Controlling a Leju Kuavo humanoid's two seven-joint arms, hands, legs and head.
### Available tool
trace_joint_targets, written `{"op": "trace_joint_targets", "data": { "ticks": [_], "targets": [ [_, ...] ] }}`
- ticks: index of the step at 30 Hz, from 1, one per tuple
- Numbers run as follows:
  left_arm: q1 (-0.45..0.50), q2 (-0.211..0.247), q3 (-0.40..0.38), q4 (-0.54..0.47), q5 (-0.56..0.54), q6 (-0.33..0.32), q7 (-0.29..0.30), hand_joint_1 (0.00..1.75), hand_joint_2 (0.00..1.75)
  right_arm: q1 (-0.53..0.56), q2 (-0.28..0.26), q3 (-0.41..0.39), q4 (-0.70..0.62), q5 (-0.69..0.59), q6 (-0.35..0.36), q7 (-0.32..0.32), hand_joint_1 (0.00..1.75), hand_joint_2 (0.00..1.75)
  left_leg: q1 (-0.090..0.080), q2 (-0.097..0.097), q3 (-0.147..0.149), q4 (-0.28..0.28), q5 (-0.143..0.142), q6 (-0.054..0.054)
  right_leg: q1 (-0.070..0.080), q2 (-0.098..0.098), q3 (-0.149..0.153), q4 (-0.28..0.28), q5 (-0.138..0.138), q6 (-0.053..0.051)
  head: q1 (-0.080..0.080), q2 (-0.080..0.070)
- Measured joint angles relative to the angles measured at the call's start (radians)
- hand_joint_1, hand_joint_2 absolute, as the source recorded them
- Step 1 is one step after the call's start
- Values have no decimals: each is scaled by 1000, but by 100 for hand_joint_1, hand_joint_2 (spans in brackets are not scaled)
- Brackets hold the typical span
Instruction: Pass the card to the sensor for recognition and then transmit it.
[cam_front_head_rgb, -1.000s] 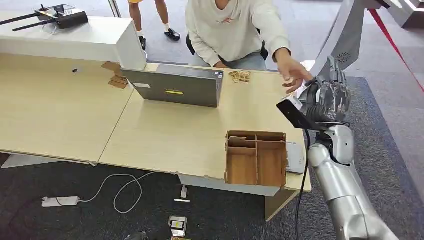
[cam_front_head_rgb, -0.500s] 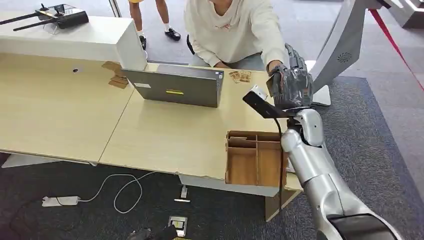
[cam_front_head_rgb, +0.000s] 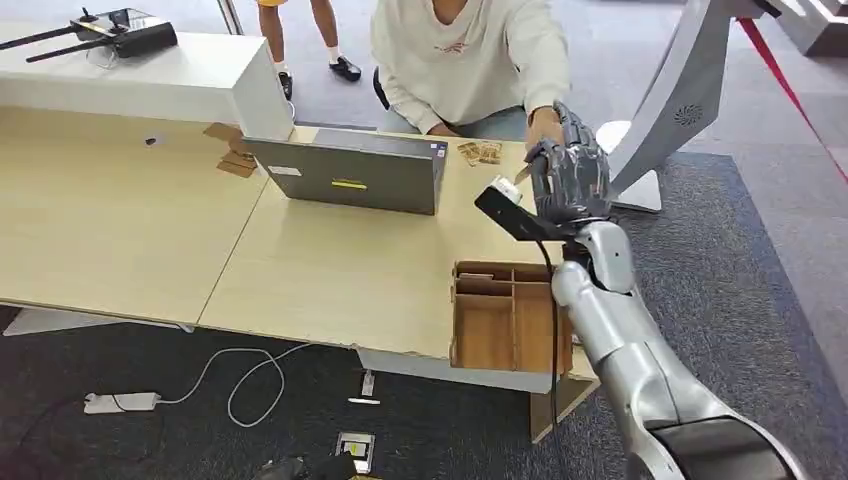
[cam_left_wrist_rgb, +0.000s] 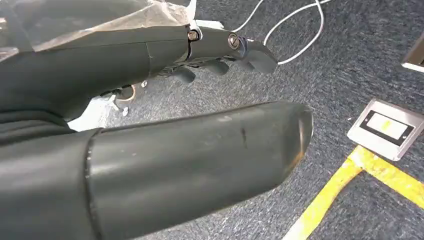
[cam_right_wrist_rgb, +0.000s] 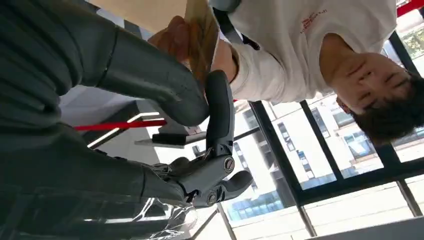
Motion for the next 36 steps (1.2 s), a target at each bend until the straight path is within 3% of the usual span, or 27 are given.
{"op": "trace_joint_targets", "data": {
  "ticks": [10, 15, 19, 29, 33, 36],
  "targets": [
    [-1, 0, 0, 0, -8, 0, 0, 0, 0, -14, -8, 0, 23, -20, -79, 7, 0, 175, 0, 0, 0, 0, 0, 0, 0, 0, 0, 0, 0, 0, 0, 0],
    [9, 0, 3, 0, 0, 13, -6, 0, 0, -56, -64, -15, 22, -71, -108, 17, 0, 175, 0, 0, 0, 1, 0, 0, 0, 0, 0, 0, 0, 0, 0, 0],
    [23, 1, 6, 1, 0, 21, -6, 0, 0, -86, -157, -55, 22, -120, -124, 29, 0, 175, -1, 0, 1, 3, 0, 1, -1, 0, -1, -2, 0, 0, 0, 0],
    [33, 10, 29, 2, -18, 7, 16, 0, 0, -16, -533, -302, 17, -359, -132, -82, 0, 175, -3, -2, -1, 4, -3, 5, -3, -1, 1, -3, 0, 3, 0, 0],
    [37, 15, 48, 2, 2, 13, 7, 0, 0, 55, -608, -399, 19, -401, -132, -92, 0, 175, -3, 0, -1, 4, -4, 5, -3, 1, 0, -3, 0, 3, 0, 0],
    [42, 15, 65, 2, 28, 21, -2, 0, 0, 118, -629, -461, 24, -378, -132, -68, 0, 175, -2, 0, -1, 4, -4, 5, -2, 1, 0, -3, 0, 3, 0, 0]
  ]
}}
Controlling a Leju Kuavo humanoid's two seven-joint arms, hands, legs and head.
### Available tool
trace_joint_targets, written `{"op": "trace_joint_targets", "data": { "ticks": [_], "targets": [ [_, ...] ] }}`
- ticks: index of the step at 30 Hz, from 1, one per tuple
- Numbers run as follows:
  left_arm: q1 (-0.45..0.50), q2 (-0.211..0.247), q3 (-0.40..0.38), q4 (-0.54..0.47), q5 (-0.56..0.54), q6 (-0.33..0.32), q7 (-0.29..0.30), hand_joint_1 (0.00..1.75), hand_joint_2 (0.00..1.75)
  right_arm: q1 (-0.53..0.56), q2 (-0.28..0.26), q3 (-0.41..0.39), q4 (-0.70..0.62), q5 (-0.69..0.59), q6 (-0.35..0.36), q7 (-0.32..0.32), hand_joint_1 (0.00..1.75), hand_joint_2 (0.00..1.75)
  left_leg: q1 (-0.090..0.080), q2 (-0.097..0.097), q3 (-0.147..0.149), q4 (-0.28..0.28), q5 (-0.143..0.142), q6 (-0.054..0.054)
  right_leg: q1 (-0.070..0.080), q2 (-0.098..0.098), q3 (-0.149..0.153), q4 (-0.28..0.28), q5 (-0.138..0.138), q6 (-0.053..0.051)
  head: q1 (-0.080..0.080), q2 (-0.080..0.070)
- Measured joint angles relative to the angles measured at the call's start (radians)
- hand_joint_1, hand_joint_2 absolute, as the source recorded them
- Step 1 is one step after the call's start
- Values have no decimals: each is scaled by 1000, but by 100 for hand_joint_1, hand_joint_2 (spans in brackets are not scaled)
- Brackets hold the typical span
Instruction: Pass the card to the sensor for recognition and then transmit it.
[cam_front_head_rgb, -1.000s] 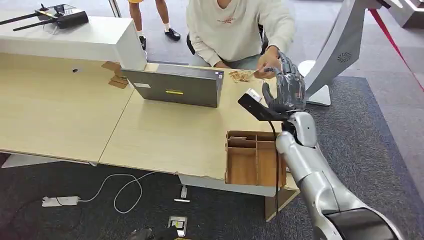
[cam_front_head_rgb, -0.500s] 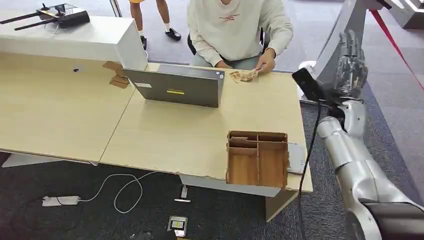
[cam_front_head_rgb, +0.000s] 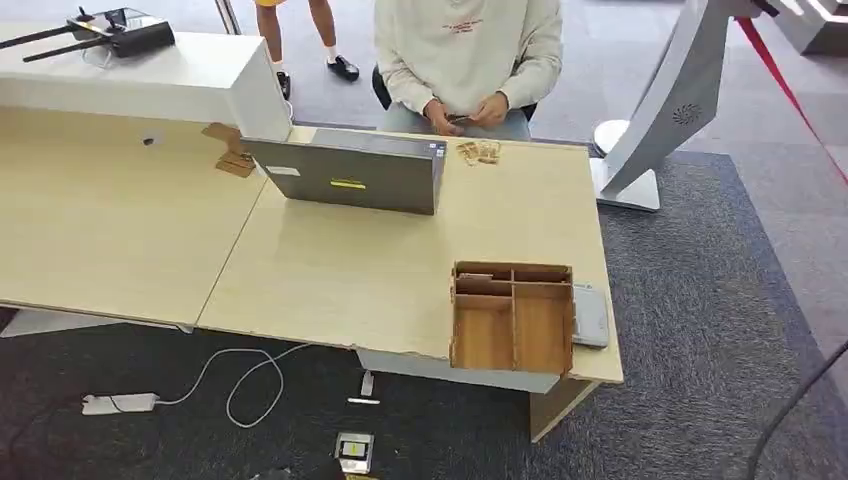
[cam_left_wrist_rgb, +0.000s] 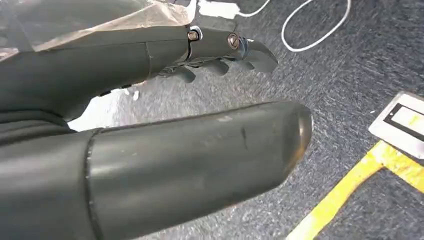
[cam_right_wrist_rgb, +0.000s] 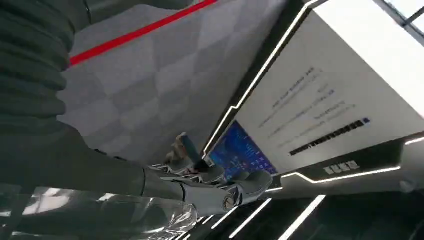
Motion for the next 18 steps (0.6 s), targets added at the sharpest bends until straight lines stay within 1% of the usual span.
{"op": "trace_joint_targets", "data": {
  "ticks": [2, 7, 14, 16, 18],
  "targets": [
    [4, 0, 15, 0, 15, 6, -7, 0, 0, 39, -5, -33, 5, 28, 0, 5, 0, 175, 0, 0, 0, 0, 0, 0, 0, 0, 0, 1, 0, 0, 0, 0],
    [21, -1, 53, 0, 51, 18, -26, 0, 0, 134, 8, -148, 26, 166, 0, 22, 0, 175, 1, 0, 0, -1, 0, 0, 1, -1, 0, 1, 0, 0, 0, 0],
    [32, -1, 102, 0, 89, 17, -47, 0, 0, 223, 60, -256, 81, 262, 0, 44, 0, 175, 1, 0, -1, -1, 0, 0, 1, 0, 0, 1, 0, 0, 0, 0],
    [36, -1, 116, 0, 97, 18, -50, 0, 0, 231, 79, -278, 103, 299, 0, 65, 0, 175, 1, 0, 0, -1, 0, 0, 1, 0, 0, 1, 0, 0, 0, 0],
    [39, -1, 126, 0, 103, 18, -53, 0, 0, 241, 99, -290, 125, 333, 2, 98, 0, 175, 1, 0, 0, -1, 0, 0, 1, 0, 0, 1, 0, 0, 0, 0]
  ]
}}
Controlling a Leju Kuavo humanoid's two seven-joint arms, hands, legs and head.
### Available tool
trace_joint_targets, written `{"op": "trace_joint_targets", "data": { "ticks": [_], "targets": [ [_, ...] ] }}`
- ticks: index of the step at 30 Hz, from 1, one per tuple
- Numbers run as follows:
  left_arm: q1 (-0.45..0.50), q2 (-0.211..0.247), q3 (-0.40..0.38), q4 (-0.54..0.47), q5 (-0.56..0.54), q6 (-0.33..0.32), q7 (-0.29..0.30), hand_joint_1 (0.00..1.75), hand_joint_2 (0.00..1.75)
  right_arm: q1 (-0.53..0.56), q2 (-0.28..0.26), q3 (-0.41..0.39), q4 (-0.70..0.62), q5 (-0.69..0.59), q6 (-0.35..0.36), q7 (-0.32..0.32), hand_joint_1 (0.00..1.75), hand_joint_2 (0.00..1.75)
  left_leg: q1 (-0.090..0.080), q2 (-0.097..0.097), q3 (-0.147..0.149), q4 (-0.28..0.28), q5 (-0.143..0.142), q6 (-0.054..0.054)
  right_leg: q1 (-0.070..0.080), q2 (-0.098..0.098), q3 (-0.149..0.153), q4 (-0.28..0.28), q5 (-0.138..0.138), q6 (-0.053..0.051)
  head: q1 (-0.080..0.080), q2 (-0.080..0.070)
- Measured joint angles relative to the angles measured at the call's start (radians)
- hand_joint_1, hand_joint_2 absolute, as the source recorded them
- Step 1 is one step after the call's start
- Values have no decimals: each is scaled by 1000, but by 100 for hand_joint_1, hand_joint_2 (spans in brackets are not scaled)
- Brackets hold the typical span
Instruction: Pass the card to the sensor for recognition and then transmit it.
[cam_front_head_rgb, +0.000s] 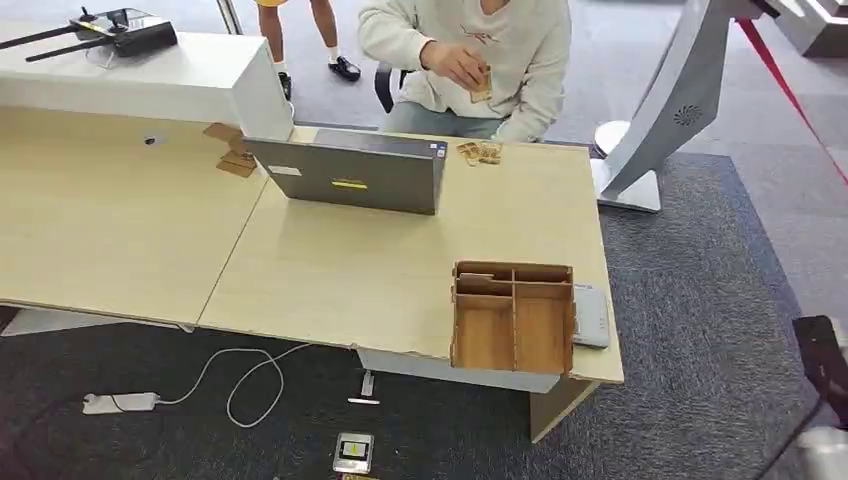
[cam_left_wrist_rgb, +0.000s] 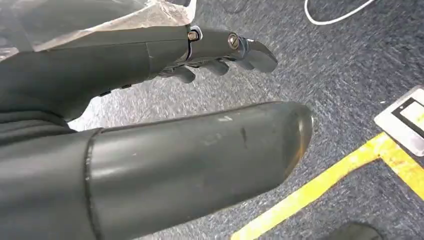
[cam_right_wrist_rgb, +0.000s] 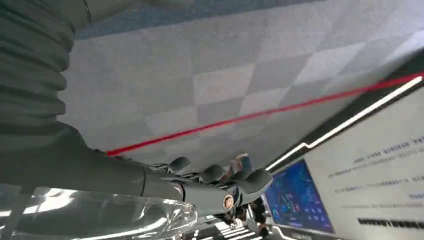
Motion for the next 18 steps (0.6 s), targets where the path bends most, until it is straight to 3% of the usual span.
{"op": "trace_joint_targets", "data": {
  "ticks": [3, 7, 18],
  "targets": [
    [5, 0, 15, 0, 7, 3, -2, 0, 0, 13, 31, -2, 27, 31, 23, 74, 0, 175, 0, 0, 0, 0, 0, 0, 0, 0, 0, 0, 0, 0, 0, 0],
    [8, -2, 32, 0, 16, 4, -2, 0, 0, 25, 66, -2, 52, 75, 107, 187, 0, 175, 0, 0, 0, 0, 0, 0, 0, 0, 0, 0, 0, 0, 0, 0],
    [16, -3, 53, 0, 11, 12, 1, 0, 0, 76, 95, -2, 87, 66, 189, 304, 0, 175, 0, 0, 0, 0, 0, 0, -1, 0, 0, 0, 0, 0, 0, 0]
  ]
}}
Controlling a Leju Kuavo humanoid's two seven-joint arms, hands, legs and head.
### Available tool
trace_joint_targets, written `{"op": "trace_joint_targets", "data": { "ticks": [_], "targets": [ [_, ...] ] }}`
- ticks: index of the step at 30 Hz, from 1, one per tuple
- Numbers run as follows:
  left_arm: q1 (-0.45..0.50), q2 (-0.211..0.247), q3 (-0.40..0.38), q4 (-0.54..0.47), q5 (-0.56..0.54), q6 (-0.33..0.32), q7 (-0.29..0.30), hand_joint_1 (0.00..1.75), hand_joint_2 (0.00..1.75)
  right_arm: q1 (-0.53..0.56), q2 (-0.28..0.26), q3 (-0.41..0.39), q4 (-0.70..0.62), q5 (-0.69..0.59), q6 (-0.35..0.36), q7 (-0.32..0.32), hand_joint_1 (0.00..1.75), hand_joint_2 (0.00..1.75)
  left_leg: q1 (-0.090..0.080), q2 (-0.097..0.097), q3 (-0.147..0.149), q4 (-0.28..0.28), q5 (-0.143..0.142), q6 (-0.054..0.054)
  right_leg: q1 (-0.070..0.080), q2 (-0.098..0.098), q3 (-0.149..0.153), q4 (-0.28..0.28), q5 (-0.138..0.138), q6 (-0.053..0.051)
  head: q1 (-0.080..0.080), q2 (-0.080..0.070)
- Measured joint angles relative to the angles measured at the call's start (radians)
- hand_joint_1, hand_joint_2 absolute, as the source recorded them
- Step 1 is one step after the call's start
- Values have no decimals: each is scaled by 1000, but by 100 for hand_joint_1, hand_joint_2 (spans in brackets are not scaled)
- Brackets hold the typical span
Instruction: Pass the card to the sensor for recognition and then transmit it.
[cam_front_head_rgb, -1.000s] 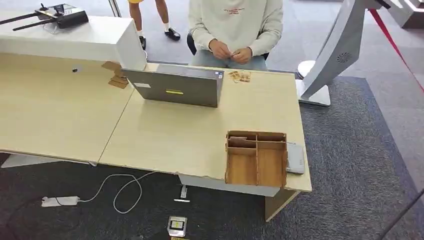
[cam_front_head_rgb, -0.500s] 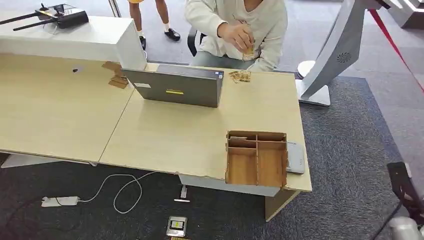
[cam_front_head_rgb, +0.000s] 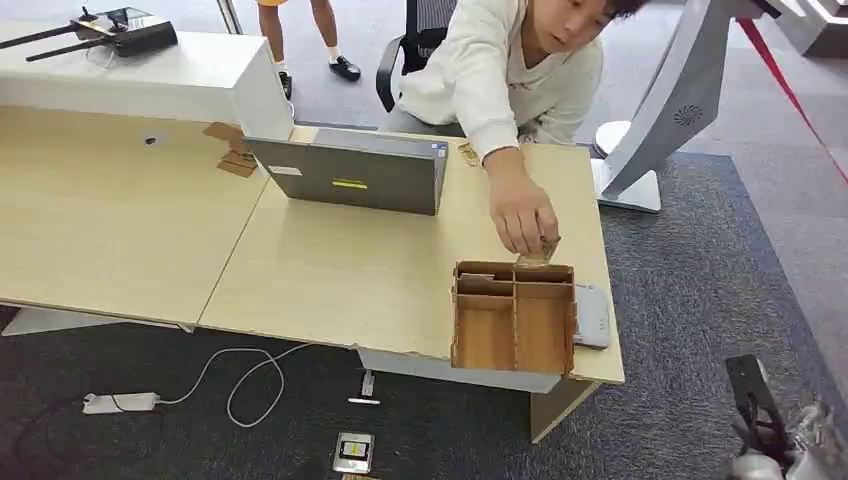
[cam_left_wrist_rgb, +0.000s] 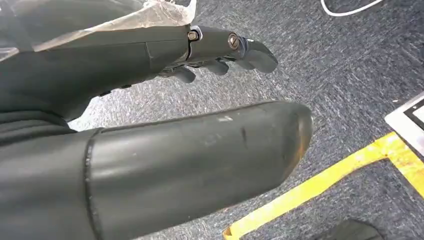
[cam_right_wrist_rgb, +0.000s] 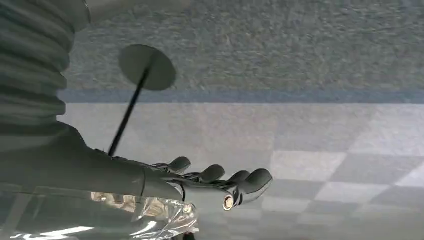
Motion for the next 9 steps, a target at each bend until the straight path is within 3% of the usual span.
{"op": "trace_joint_targets", "data": {
  "ticks": [9],
  "targets": [
    [2, -2, 2, 0, -21, -3, 11, 0, 0, 110, -26, 0, 21, -40, 64, 81, 0, 175, 0, -1, 0, 0, 0, 0, 0, 0, 0, 0, -1, 0, 0, 0]
  ]
}}
